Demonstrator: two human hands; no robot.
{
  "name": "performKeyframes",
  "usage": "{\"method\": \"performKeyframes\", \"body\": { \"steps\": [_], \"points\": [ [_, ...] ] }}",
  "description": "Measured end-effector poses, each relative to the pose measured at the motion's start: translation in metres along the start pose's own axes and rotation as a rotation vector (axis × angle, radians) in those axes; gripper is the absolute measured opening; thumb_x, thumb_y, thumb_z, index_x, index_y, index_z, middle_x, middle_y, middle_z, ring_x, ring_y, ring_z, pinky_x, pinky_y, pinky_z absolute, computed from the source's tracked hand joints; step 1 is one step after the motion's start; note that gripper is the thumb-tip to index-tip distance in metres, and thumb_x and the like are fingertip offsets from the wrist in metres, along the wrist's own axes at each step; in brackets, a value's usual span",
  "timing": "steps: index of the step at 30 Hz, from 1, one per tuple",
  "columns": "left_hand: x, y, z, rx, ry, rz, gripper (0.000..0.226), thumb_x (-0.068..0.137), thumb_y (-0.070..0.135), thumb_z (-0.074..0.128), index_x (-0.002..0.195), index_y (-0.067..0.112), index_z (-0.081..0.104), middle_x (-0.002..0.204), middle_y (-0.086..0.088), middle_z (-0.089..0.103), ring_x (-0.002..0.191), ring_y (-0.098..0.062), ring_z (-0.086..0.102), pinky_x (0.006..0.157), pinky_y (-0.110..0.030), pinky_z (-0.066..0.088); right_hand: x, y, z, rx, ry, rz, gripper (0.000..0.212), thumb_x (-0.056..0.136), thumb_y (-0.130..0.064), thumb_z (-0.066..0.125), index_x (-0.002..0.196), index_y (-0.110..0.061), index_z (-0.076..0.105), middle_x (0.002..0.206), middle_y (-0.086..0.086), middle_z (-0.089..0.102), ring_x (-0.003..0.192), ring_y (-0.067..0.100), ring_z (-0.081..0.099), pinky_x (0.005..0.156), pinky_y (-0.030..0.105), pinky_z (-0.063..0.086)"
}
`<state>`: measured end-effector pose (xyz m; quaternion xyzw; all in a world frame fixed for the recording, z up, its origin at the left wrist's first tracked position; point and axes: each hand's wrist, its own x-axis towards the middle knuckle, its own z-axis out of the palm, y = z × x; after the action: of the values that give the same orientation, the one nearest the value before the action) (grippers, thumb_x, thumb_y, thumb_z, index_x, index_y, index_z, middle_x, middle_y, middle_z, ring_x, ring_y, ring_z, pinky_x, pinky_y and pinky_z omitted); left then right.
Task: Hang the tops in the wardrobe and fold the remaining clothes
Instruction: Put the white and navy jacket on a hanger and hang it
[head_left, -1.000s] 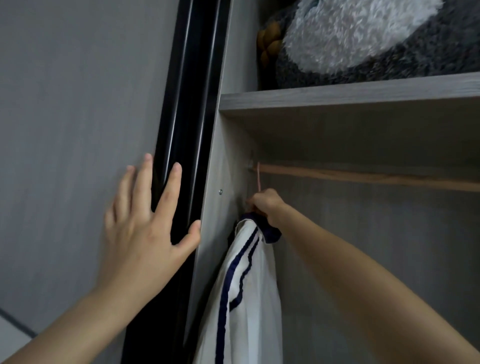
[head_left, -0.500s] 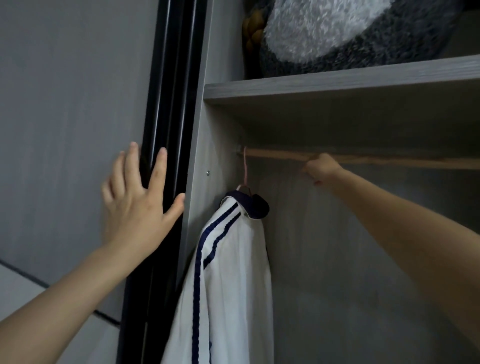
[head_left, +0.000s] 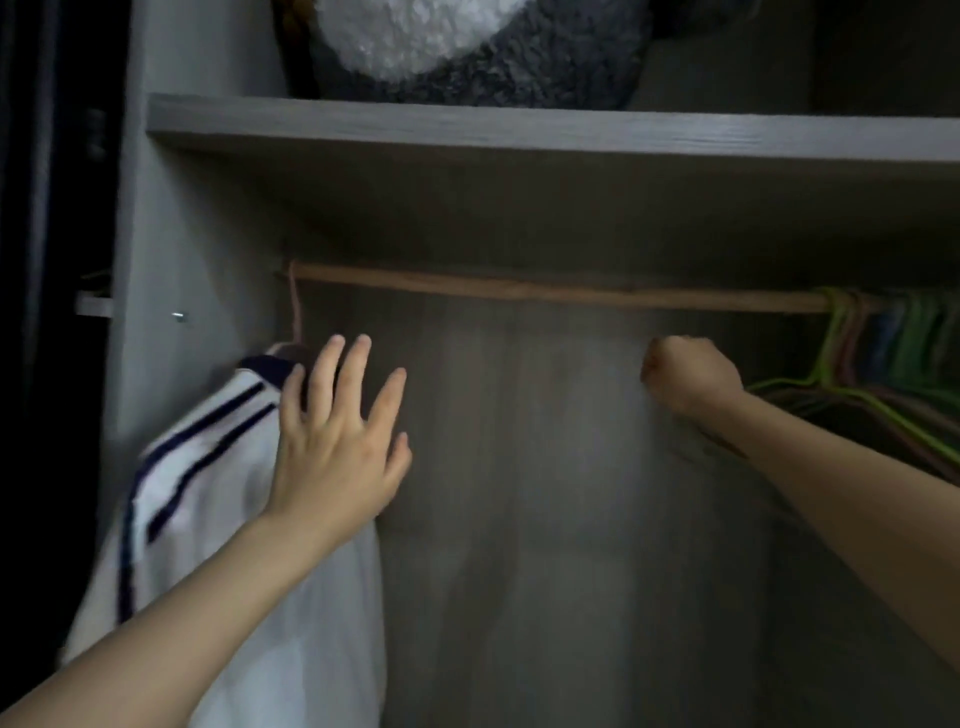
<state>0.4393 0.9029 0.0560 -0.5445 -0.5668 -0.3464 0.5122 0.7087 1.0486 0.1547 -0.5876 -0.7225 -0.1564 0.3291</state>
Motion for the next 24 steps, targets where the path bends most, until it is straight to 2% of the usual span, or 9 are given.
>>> {"method": "performKeyframes", "body": {
  "steps": [3,7,10,12,14,17,21,24],
  "points": [
    [0.0,0.03,0.027,-0.086,-0.077,0.001,0.052,0.075,0.027,0.047,0.116,0.0,0.063,0.129,-0.033,0.049,0.12,-0.05,0.046,0.091,-0.065,0.038,-0.02,0.052,-0.009,-0.303,0.08,-0.029,0.028,0.092,-0.021,0.049,0.116,-0.007,0.053,0.118,0.016,0.052,0.113,0.034,0.043,0.084,0.038,0.042],
    [0.006,0.077,0.05,-0.19,-0.145,0.017,0.058,0.075,0.032,0.036,0.115,0.001,0.064,0.127,-0.032,0.051,0.118,-0.048,0.048,0.09,-0.063,0.039,-0.045,0.119,-0.023,-0.627,0.122,0.033,0.032,0.096,-0.026,0.043,0.121,-0.007,0.047,0.123,0.015,0.048,0.118,0.034,0.041,0.087,0.039,0.041],
    [0.013,0.112,0.059,-0.253,-0.164,0.054,0.053,0.073,0.029,0.045,0.114,0.002,0.065,0.125,-0.032,0.053,0.116,-0.049,0.051,0.088,-0.063,0.041,-0.058,0.15,-0.029,-0.758,0.073,0.123,0.032,0.096,-0.027,0.045,0.122,-0.009,0.046,0.124,0.013,0.048,0.117,0.031,0.044,0.085,0.036,0.043],
    [0.015,0.13,0.062,-0.28,-0.187,0.07,0.052,0.067,0.026,0.057,0.112,0.002,0.066,0.124,-0.032,0.054,0.114,-0.049,0.052,0.086,-0.063,0.043,-0.063,0.164,-0.033,-0.788,0.021,0.171,0.028,0.096,-0.016,0.043,0.122,-0.01,0.048,0.123,0.012,0.053,0.114,0.03,0.051,0.08,0.034,0.044],
    [0.016,0.14,0.062,-0.296,-0.191,0.079,0.051,0.069,0.026,0.053,0.111,0.002,0.067,0.123,-0.032,0.054,0.113,-0.049,0.053,0.085,-0.063,0.043,-0.064,0.174,-0.036,-0.778,-0.021,0.181,0.028,0.095,-0.008,0.04,0.12,-0.011,0.054,0.119,0.009,0.06,0.11,0.028,0.058,0.072,0.031,0.042],
    [0.015,0.148,0.061,-0.329,-0.201,0.078,0.056,0.074,0.031,0.037,0.111,0.002,0.067,0.123,-0.032,0.055,0.113,-0.049,0.053,0.086,-0.062,0.043,-0.067,0.183,-0.044,-0.767,-0.023,0.161,0.025,0.097,-0.012,0.039,0.116,-0.012,0.054,0.115,0.007,0.063,0.106,0.028,0.061,0.068,0.03,0.037],
    [0.012,0.15,0.058,-0.331,-0.203,0.08,0.057,0.074,0.031,0.036,0.112,0.002,0.066,0.123,-0.031,0.054,0.113,-0.048,0.053,0.086,-0.062,0.043,-0.068,0.188,-0.043,-0.785,-0.026,0.179,0.034,0.098,-0.035,0.044,0.121,-0.011,0.049,0.119,0.009,0.058,0.107,0.028,0.059,0.069,0.031,0.037],
    [0.006,0.143,0.059,-0.315,-0.183,0.084,0.056,0.074,0.031,0.037,0.112,0.002,0.066,0.123,-0.031,0.054,0.113,-0.048,0.053,0.087,-0.061,0.043,-0.067,0.19,-0.038,-0.845,-0.097,0.187,0.026,0.098,-0.018,0.042,0.12,-0.014,0.056,0.117,0.004,0.063,0.108,0.025,0.061,0.069,0.03,0.038]
  ]
}}
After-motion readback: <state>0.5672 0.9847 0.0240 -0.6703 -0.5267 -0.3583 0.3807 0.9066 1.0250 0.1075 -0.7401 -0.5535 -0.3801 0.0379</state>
